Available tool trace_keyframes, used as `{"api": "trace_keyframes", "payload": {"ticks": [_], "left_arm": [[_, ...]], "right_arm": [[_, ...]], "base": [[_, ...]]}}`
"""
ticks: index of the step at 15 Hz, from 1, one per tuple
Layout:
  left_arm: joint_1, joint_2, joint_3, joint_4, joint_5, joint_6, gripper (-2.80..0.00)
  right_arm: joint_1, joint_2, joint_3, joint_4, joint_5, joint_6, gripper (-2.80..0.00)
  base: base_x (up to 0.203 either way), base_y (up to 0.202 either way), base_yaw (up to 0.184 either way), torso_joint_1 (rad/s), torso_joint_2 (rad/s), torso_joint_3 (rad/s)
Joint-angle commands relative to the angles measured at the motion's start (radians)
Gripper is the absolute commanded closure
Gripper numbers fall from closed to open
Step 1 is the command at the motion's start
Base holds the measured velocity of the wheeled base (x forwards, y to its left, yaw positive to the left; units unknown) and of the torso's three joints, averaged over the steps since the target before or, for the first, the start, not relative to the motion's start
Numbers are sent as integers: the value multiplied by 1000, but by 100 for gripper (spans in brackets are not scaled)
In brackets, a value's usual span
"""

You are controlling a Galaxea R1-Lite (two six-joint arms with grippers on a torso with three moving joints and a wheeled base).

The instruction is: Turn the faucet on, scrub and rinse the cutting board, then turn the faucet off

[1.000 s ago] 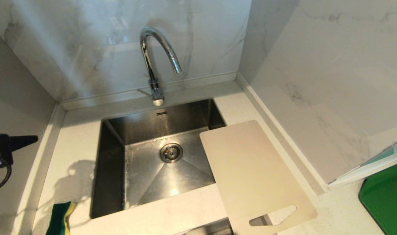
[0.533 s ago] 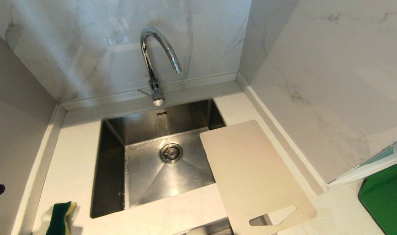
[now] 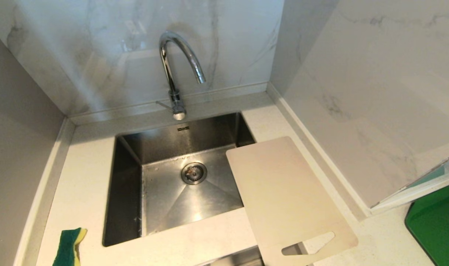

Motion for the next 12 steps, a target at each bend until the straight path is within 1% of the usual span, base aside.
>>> {"api": "trace_keyframes", "payload": {"ticks": [1, 2, 4, 5, 6, 12], "left_arm": [[-16, -203, 38, 12, 50, 33, 0], [-20, -246, 41, 19, 62, 35, 0], [-27, -243, 46, 35, 88, 32, 0], [-27, -243, 45, 34, 94, 8, 0], [-27, -243, 45, 33, 98, -22, 0], [-27, -241, 46, 29, 100, -36, 0]], "right_arm": [[0, 0, 0, -1, 1, 0, 0], [0, 0, 0, -1, 1, 0, 0], [0, 0, 0, -1, 1, 0, 0], [0, 0, 0, -1, 1, 0, 0], [0, 0, 0, -1, 1, 0, 0], [0, 0, 0, -1, 1, 0, 0]], "base": [[0, 0, 0, 0, 0, 0], [0, 0, 0, 0, 0, 0], [0, 0, 0, 0, 0, 0], [0, 0, 0, 0, 0, 0], [0, 0, 0, 0, 0, 0], [0, 0, 0, 0, 0, 0]]}}
